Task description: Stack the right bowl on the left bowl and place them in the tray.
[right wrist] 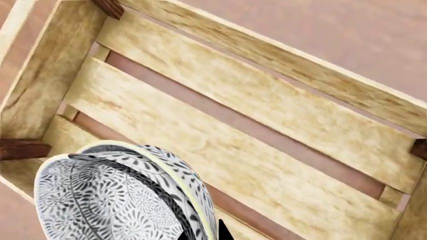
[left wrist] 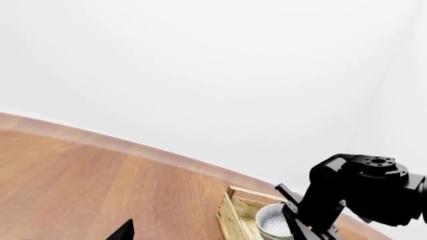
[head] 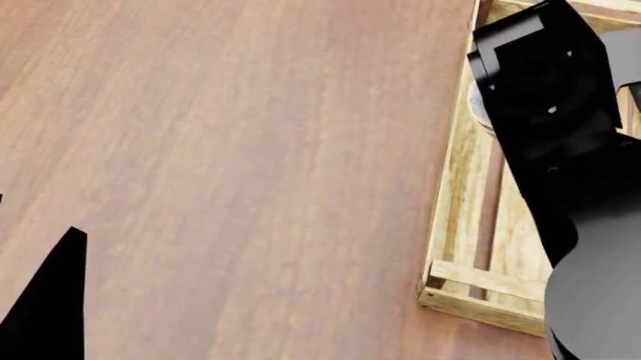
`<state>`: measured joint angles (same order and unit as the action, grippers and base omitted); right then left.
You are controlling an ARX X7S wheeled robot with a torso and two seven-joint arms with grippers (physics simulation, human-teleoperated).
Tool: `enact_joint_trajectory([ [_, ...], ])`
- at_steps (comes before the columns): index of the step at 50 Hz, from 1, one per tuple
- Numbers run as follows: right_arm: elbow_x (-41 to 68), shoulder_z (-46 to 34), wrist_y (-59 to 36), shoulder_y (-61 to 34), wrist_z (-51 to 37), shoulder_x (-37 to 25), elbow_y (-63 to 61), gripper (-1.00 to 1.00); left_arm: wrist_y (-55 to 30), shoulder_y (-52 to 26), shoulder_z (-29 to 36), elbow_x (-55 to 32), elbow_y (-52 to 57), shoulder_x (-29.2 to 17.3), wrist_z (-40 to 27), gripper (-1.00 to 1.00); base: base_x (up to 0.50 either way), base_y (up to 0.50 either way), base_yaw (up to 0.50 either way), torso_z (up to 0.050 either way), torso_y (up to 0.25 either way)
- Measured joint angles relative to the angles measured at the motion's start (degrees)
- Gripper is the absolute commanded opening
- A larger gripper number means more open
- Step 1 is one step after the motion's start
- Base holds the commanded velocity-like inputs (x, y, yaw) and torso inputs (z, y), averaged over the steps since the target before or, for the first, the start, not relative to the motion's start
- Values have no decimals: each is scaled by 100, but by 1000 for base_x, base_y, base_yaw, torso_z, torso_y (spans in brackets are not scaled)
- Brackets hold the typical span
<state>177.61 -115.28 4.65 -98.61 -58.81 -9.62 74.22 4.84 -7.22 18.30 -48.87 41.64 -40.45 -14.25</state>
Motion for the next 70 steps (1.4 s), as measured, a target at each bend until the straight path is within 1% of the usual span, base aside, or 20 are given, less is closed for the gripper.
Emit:
enact_joint_trajectory([
  [19, 2, 545, 66, 240, 204, -33, 10, -100, -1, -9, 25, 15, -44, 14, 9, 100, 0, 0, 0, 1, 1],
  [70, -102, 1077, 99, 738, 1067, -371, 21, -100, -2, -25, 123, 89, -178, 72, 61, 100, 0, 0, 0, 0, 1],
])
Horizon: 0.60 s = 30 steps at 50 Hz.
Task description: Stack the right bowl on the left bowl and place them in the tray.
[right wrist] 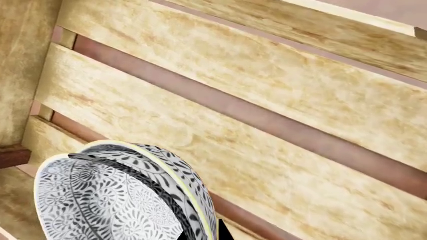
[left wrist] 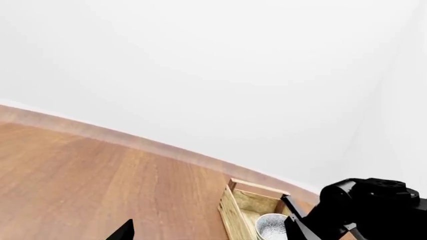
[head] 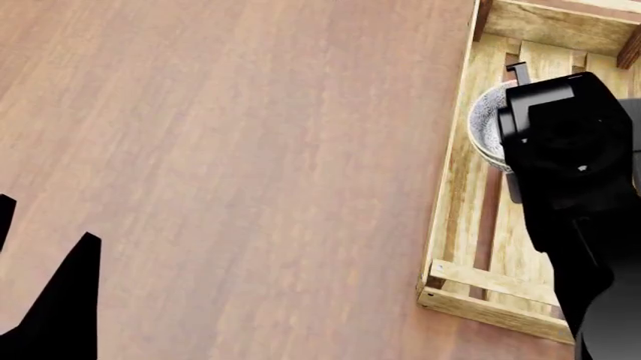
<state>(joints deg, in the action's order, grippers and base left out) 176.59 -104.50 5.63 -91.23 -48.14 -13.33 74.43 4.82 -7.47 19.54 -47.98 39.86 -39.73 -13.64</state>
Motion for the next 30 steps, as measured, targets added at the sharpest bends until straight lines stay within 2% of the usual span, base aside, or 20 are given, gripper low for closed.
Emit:
enact_joint_trajectory([
  [30, -10, 98, -101, 209, 268, -111, 3, -100, -6, -9, 75, 66, -108, 50, 38, 100, 0, 0, 0, 0, 1],
])
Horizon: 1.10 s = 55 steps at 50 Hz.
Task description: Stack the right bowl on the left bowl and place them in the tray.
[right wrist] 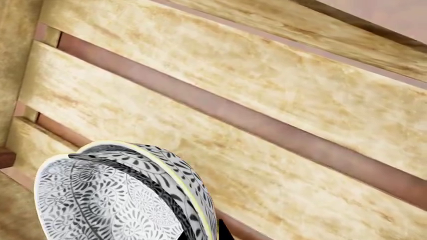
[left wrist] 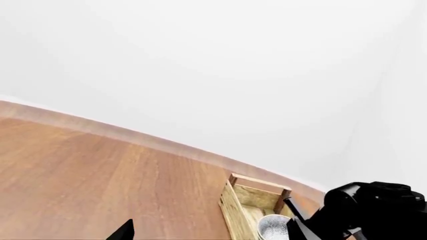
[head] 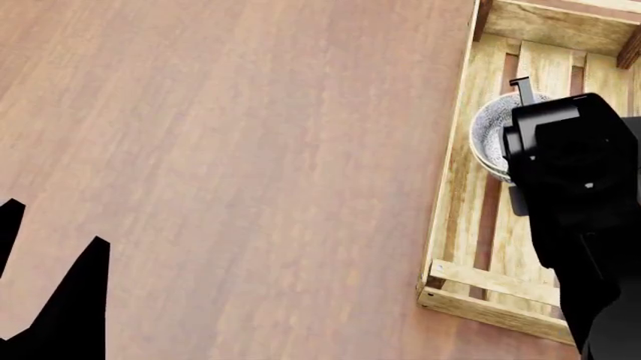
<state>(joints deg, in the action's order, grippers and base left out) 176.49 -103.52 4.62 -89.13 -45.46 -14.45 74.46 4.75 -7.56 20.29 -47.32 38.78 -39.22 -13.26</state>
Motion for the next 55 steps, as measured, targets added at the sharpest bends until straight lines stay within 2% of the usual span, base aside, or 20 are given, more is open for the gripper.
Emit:
enact_joint_trajectory([
  [30, -11, -201, 43, 194, -21, 4, -1, -100, 50, 4, 28, 28, -119, 37, 64, 100, 0, 0, 0, 0, 0],
  [31, -13, -206, 43, 199, -17, 4, 1, 100, 53, 5, 29, 30, -124, 39, 68, 100, 0, 0, 0, 0, 0],
  [55, -107, -286, 59, 245, 75, -14, 43, 100, 76, 17, 40, 42, -141, 38, 82, 100, 0, 0, 0, 0, 0],
])
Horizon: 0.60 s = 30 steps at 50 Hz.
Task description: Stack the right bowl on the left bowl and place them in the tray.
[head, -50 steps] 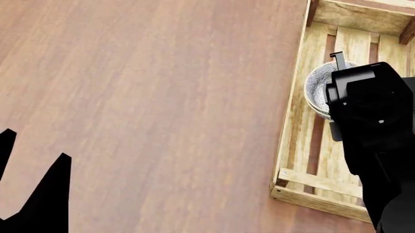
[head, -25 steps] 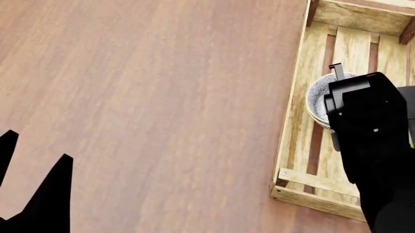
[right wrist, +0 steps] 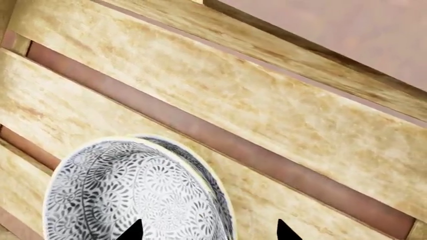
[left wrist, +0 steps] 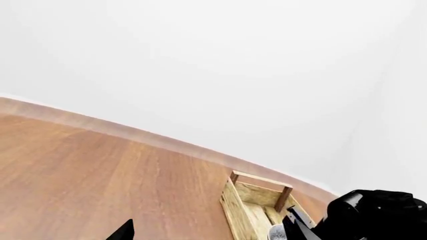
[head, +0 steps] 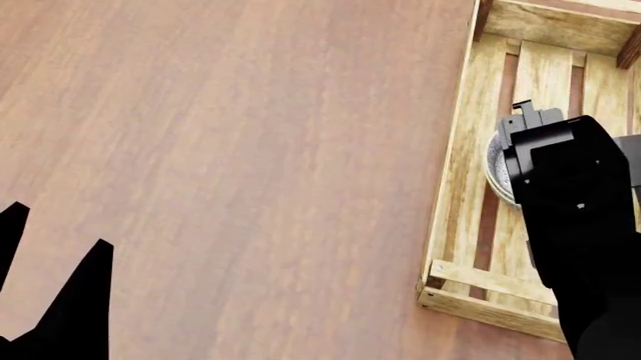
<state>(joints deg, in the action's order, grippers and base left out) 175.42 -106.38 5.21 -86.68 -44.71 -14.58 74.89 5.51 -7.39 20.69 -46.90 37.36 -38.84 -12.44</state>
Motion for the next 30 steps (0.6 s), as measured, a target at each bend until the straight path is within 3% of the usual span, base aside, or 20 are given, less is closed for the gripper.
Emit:
enact_joint_trajectory([
  [18, -106, 52, 99, 105, 26, -83, -68, 100, -34, -11, 8, -14, 56, -19, -51, 100, 0, 0, 0, 0, 0],
  [30, -263, 170, 748, 0, 7, -527, -1131, 100, -75, -22, 25, -19, 108, -33, -97, 100, 0, 0, 0, 0, 0],
])
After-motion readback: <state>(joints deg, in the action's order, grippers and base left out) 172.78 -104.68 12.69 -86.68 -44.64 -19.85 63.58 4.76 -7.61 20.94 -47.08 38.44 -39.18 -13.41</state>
